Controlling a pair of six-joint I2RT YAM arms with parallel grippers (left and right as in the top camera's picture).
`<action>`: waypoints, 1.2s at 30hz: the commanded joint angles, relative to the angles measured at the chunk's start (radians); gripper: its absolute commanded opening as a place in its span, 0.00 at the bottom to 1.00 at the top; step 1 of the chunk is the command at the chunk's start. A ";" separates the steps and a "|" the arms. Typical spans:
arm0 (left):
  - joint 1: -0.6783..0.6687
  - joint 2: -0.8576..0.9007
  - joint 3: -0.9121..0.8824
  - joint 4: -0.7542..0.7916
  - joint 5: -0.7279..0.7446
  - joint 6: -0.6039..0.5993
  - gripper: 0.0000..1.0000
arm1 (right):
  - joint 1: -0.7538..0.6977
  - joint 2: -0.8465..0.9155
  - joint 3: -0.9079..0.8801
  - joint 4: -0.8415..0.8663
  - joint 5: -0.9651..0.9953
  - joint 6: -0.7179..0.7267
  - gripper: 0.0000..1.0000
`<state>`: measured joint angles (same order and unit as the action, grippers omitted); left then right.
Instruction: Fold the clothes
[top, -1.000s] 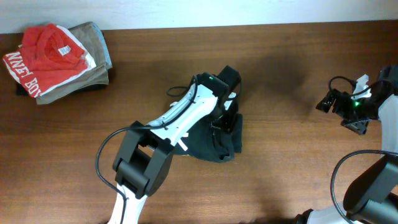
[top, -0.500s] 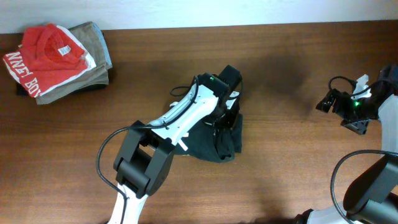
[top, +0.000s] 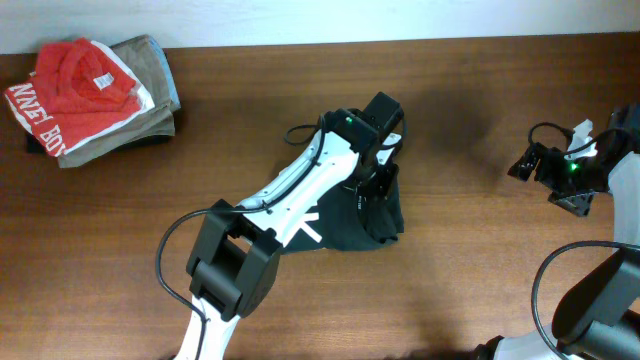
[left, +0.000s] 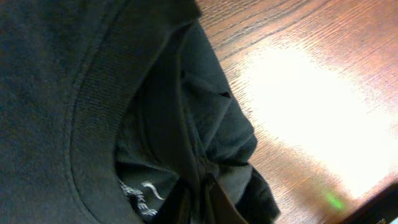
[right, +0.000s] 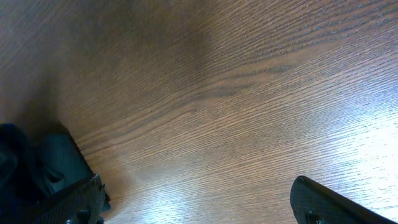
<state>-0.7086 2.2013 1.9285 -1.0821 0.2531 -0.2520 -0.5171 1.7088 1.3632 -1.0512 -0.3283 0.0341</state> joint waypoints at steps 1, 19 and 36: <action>-0.012 0.009 0.016 0.014 0.016 0.006 0.12 | 0.000 -0.008 0.015 0.000 0.012 0.008 0.99; -0.002 -0.072 0.095 -0.085 -0.217 0.010 0.11 | 0.000 -0.008 0.015 0.000 0.012 0.008 0.99; -0.023 0.129 -0.011 0.122 -0.031 0.018 0.02 | -0.001 -0.008 0.015 0.000 0.012 0.008 0.99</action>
<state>-0.7136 2.2593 1.9312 -0.9817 0.1741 -0.2504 -0.5171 1.7088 1.3636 -1.0512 -0.3286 0.0341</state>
